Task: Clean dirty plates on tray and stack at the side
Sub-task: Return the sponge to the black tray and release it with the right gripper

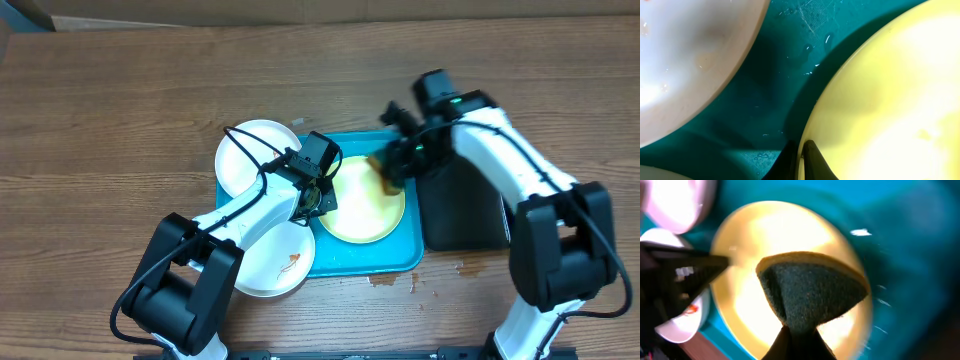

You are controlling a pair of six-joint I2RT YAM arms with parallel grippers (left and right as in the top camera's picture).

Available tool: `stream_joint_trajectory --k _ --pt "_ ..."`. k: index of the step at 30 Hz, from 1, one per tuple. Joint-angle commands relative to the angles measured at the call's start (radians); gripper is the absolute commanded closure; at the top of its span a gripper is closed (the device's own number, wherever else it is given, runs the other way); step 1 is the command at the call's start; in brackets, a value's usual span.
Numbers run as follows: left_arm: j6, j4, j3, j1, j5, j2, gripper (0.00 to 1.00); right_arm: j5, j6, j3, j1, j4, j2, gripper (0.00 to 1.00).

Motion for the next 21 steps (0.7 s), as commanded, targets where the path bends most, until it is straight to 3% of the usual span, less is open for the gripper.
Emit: stream_joint_trajectory --k 1,8,21 --pt "0.009 0.000 -0.011 0.011 -0.032 0.019 0.92 0.002 -0.007 0.035 -0.105 -0.022 -0.024 0.96" --pt "0.008 0.001 -0.011 0.011 -0.032 0.019 0.91 0.095 0.061 0.031 -0.282 -0.020 -0.025 0.96" --pt "0.008 0.002 -0.011 0.011 -0.032 0.019 0.90 0.303 0.137 -0.118 -0.286 0.177 -0.021 0.96"
